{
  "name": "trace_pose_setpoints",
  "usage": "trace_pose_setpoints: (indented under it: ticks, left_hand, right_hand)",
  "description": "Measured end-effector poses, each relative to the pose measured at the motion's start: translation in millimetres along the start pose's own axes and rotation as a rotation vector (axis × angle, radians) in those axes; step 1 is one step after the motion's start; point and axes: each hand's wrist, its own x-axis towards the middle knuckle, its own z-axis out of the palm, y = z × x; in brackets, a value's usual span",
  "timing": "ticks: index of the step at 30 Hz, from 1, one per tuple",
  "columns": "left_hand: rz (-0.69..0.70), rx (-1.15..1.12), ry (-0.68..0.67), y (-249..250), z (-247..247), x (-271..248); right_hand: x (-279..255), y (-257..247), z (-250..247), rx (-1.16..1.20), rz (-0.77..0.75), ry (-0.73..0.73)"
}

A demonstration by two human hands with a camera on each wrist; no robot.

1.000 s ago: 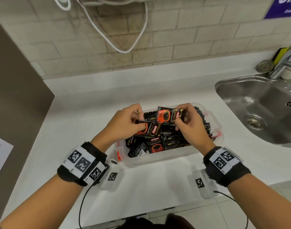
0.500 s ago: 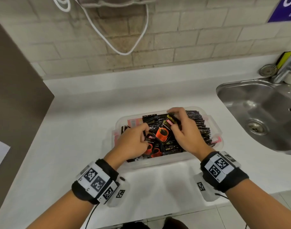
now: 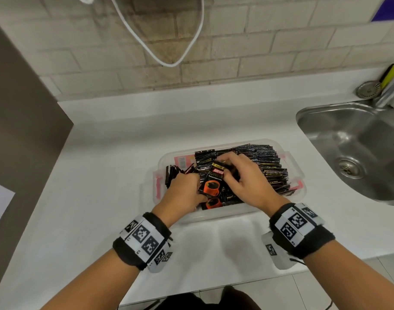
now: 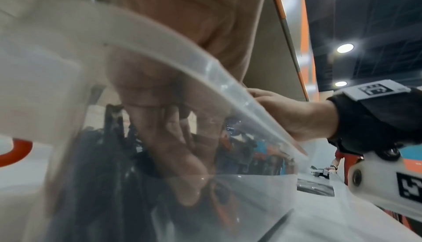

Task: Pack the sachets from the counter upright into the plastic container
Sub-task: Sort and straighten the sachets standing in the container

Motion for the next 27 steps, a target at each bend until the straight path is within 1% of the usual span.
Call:
trace_pose_setpoints:
  ticks: [2, 5, 6, 10, 12, 15, 17, 20, 23, 25, 27]
  left_hand:
    - [-0.012, 0.011, -0.016, 0.8, -1.2, -0.3]
    - [-0.072, -0.071, -0.067, -4.1, -14.4, -0.4]
    - [-0.063, -0.087, -0.080, -6.7, -21.5, -1.0]
    - [0.143, -0.071, -0.107, -12.3, -43.9, -1.6]
    - [0.180, -0.148, -0.075, -12.9, -42.1, -0.9]
    - [0.166, -0.269, -0.003, -14.0, -27.9, 0.5]
    - [0.157, -0.318, 0.014, -16.6, -18.4, 1.7]
    - [0.152, -0.276, 0.014, -19.6, -8.2, 2.6]
    - [0.153, -0.219, -0.014, -20.0, -6.0, 2.4]
    - [0.154, -0.226, -0.036, -20.2, -12.6, 2.6]
    - [0.156, -0.229, -0.025, -21.9, -25.2, 2.6]
  right_hand:
    - [0.7, -1.1, -0.2, -0.002, 0.009, -0.015]
    - [1.4, -2.5, -1.6, 0.009, 0.013, -0.015]
    - [1.9, -2.4, -2.4, 0.012, 0.009, -0.019]
    - [4.3, -4.3, -1.6, -0.003, -0.011, -0.073]
    - [4.5, -6.7, 1.7, -0.021, -0.040, -0.102]
    - [2.9, -8.1, 7.8, -0.075, -0.087, -0.120]
    - [0.7, -8.2, 11.3, -0.131, -0.091, -0.124]
    - [-1.9, -9.4, 13.5, -0.256, -0.106, -0.116]
    - [-2.7, -12.1, 14.5, -0.350, -0.151, -0.117]
    - [-2.5, -13.0, 16.6, -0.397, -0.175, -0.158]
    - [-2.2, -11.9, 18.6, -0.427, -0.158, -0.208]
